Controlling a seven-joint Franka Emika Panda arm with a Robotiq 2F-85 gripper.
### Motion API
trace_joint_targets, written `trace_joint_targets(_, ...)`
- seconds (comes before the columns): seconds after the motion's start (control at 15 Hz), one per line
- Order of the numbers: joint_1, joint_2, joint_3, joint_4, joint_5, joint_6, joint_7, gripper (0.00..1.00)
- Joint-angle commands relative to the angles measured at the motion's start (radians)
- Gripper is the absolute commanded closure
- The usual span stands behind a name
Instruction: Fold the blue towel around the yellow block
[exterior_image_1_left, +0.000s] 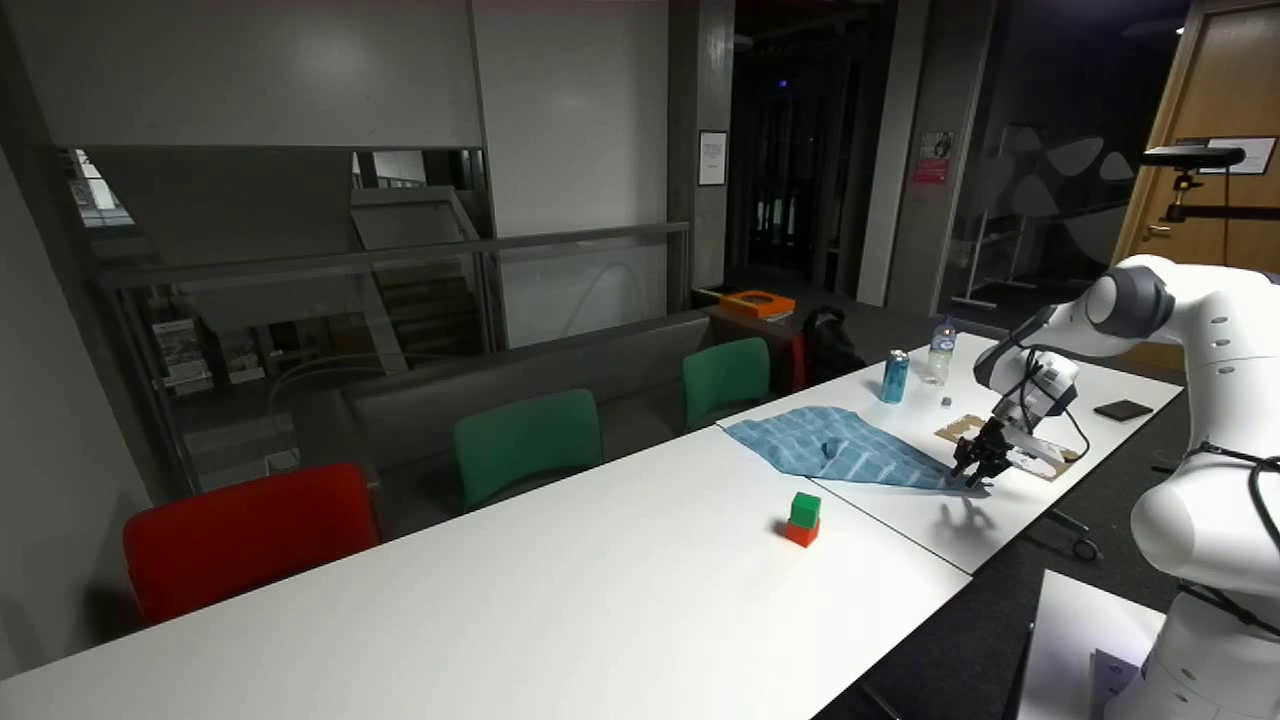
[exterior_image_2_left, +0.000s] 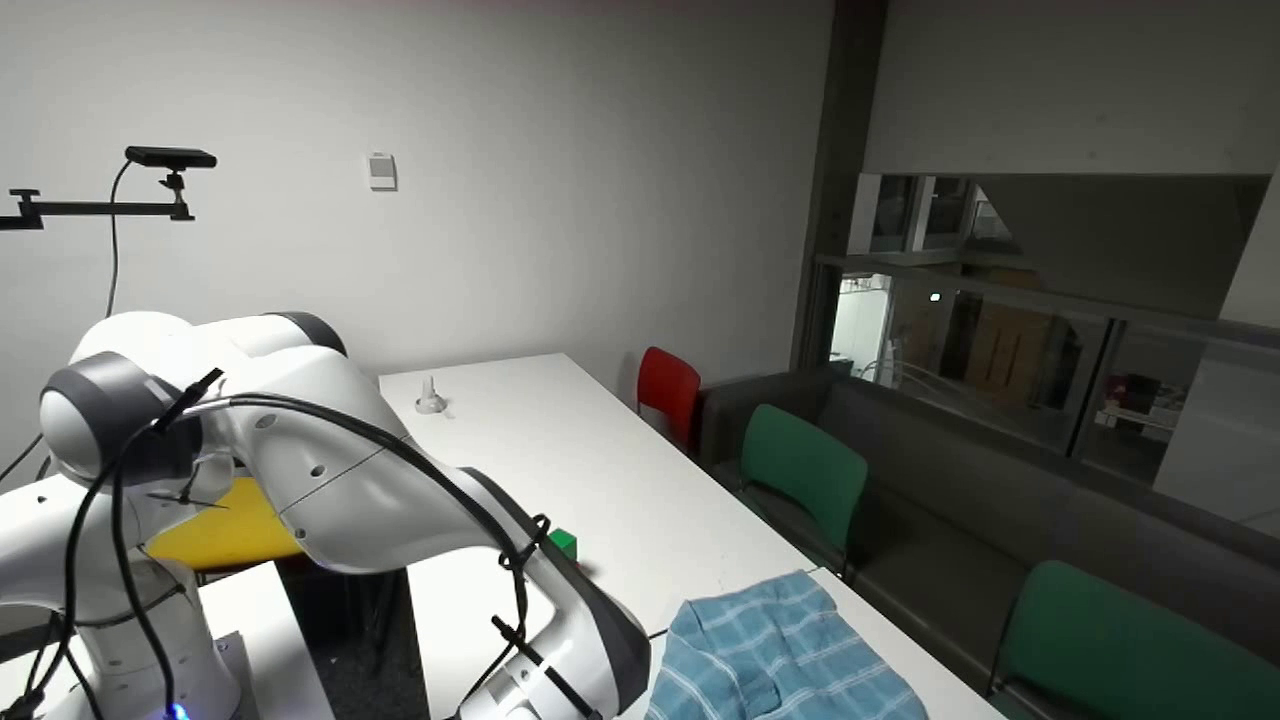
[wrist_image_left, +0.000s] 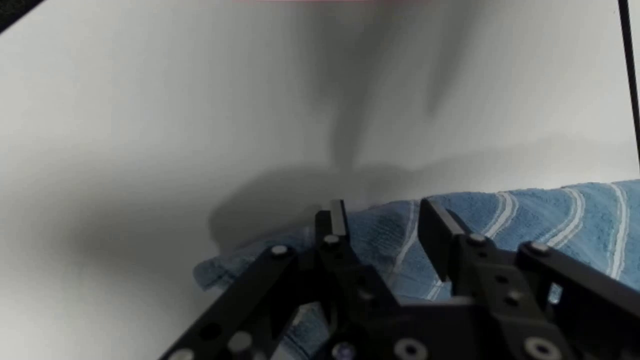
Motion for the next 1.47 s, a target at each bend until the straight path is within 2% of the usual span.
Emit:
trace_joint_targets(0.0, -0.016, -0.005, 0.014, -0.009, 0.035, 0.019, -0.063, 0.84)
trace_joint_targets(0.07, -0.014, -0.007, 0.013, -0.011, 0.035, 0.020, -0.061, 0.93)
trace_joint_targets(0.13, -0.009, -0.011, 0.012, -0.016, 0.032, 0.024, -0.057, 0.77)
trace_joint_targets(0.2, -0.003, -0.014, 0.011, -0.020, 0.028, 0.028, -0.054, 0.55)
trace_joint_targets(0.27, 0.003, -0.018, 0.010, -0.025, 0.022, 0.030, -0.052, 0.54)
trace_joint_targets(0.47, 0.032, -0.036, 0.010, -0.051, 0.017, 0.058, -0.035, 0.33)
trace_joint_targets(0.53, 0.024, 0.002, -0.004, 0.002, 0.005, 0.009, -0.006, 0.51)
trace_joint_targets(0.67, 0.037, 0.002, -0.002, -0.003, 0.005, 0.022, -0.006, 0.35)
trace_joint_targets(0.73, 0.041, 0.002, -0.001, -0.004, 0.005, 0.024, -0.006, 0.33)
trace_joint_targets(1.27, 0.044, 0.001, -0.001, -0.007, 0.005, 0.028, -0.005, 0.33)
trace_joint_targets(1.33, 0.044, 0.001, -0.001, -0.007, 0.005, 0.028, -0.005, 0.08)
trace_joint_targets(1.4, 0.045, -0.004, 0.002, -0.023, 0.018, 0.055, -0.004, 0.07)
